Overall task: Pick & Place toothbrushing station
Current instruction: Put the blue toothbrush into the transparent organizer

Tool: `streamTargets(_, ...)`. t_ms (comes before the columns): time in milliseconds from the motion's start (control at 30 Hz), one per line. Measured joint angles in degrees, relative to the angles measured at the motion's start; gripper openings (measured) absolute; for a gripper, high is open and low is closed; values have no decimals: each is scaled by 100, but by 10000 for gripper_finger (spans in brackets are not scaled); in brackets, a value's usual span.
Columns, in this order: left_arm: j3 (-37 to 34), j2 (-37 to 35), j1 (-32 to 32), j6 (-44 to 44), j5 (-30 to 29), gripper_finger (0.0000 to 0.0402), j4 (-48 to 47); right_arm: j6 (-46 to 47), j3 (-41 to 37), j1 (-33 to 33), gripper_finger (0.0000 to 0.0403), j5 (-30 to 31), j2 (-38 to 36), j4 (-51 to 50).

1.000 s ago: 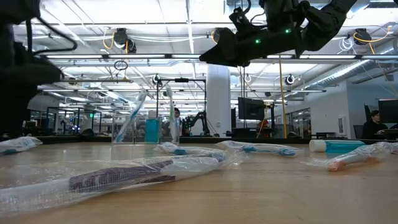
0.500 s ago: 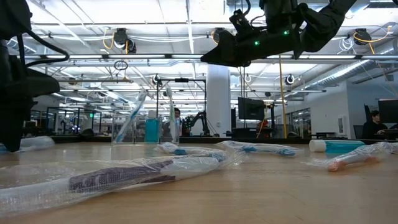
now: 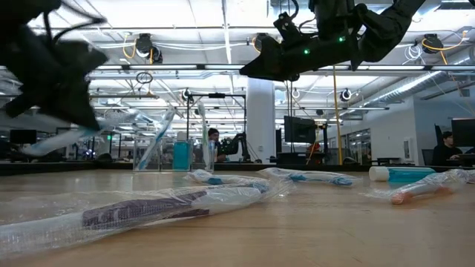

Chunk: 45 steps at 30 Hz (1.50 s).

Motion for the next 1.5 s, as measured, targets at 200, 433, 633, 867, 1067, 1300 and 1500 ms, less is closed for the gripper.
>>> streamTargets(200, 377, -478, 534, 1644, -1350, 17, 33, 0, 0, 0, 187, -1, 0, 0)
streamTargets(433, 521, -1088, 1597, 4403, -1310, 26, 1241, 0, 0, 0, 187, 0, 0, -1)
streamTargets(633, 521, -1408, 2621, 7187, -39, 9, 3345, 0, 0, 0, 187, 0, 0, 0)
streamTargets(867, 455, -1494, 3806, 8559, 992, 18, 4720, 0, 0, 0, 187, 0, 0, -2)
streamTargets(1067, -681, -1293, 4392, 8652, 1499, 10, 6910, 0, 0, 0, 187, 0, 0, -24)
streamTargets(1300, -2248, -861, 4683, 9056, 1455, 10, 9757, 2, 0, 55, 187, -1, 0, -52)
streamTargets(1500, -2648, -274, 4872, 8768, 1097, 15, 10165, 2, 0, 55, 187, -1, 0, -46)
